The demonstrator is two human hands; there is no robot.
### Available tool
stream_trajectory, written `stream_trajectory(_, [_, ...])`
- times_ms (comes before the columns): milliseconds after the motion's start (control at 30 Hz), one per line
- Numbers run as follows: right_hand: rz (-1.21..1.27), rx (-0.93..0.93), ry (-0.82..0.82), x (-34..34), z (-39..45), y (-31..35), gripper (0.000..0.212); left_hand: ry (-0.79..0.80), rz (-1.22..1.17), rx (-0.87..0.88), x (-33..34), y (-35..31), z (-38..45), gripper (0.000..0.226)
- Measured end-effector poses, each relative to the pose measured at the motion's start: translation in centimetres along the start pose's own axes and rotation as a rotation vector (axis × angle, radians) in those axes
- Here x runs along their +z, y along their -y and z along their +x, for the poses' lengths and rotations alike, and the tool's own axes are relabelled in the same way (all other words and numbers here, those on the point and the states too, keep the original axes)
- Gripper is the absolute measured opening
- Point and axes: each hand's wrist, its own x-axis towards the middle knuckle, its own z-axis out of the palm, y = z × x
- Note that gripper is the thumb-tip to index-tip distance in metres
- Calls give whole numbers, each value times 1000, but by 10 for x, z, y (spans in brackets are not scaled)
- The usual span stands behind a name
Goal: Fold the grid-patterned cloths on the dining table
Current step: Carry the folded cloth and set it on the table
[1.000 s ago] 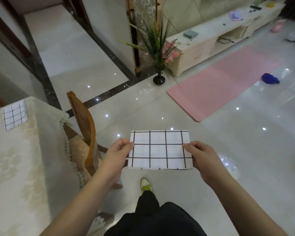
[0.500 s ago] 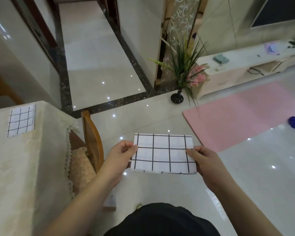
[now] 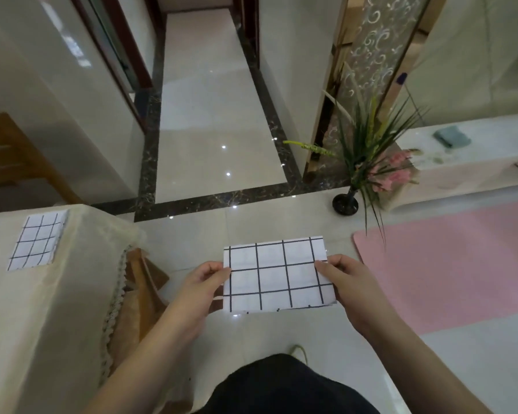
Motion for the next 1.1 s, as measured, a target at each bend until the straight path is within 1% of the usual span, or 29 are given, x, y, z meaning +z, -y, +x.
stream_trajectory(167, [-44, -6, 110, 3, 61, 41, 12, -72, -11, 28, 8, -30, 29, 13])
stream_trajectory(300, [-82, 3, 177, 23, 100, 61, 17, -163, -27, 17, 2, -44, 49, 15])
stream_trajectory(400, [-122, 8, 217, 47, 129, 73, 15, -211, -78, -9, -7, -54, 67, 14])
stream_trajectory(533, [-182, -1, 271, 88, 168, 91, 14, -232, -134, 4, -34, -70, 97, 16])
stream_trajectory(633, [-236, -19, 316, 126, 197, 107, 14, -269, -194, 22, -58, -84, 126, 14])
stream_trajectory(767, [-277, -29, 338, 180, 232, 133, 13, -306, -267, 29, -91, -106, 163, 11])
stream_trajectory(933, [-314, -46, 367, 245, 263, 162, 11, -325, -328, 47, -137, -135, 199, 11])
stream_trajectory(1000, [-332, -40, 388, 267, 272, 168, 12, -345, -344, 55, -153, -142, 208, 13])
stream_trajectory(1100, [-376, -26, 439, 297, 287, 174, 14, -389, -384, 59, -175, -148, 219, 10])
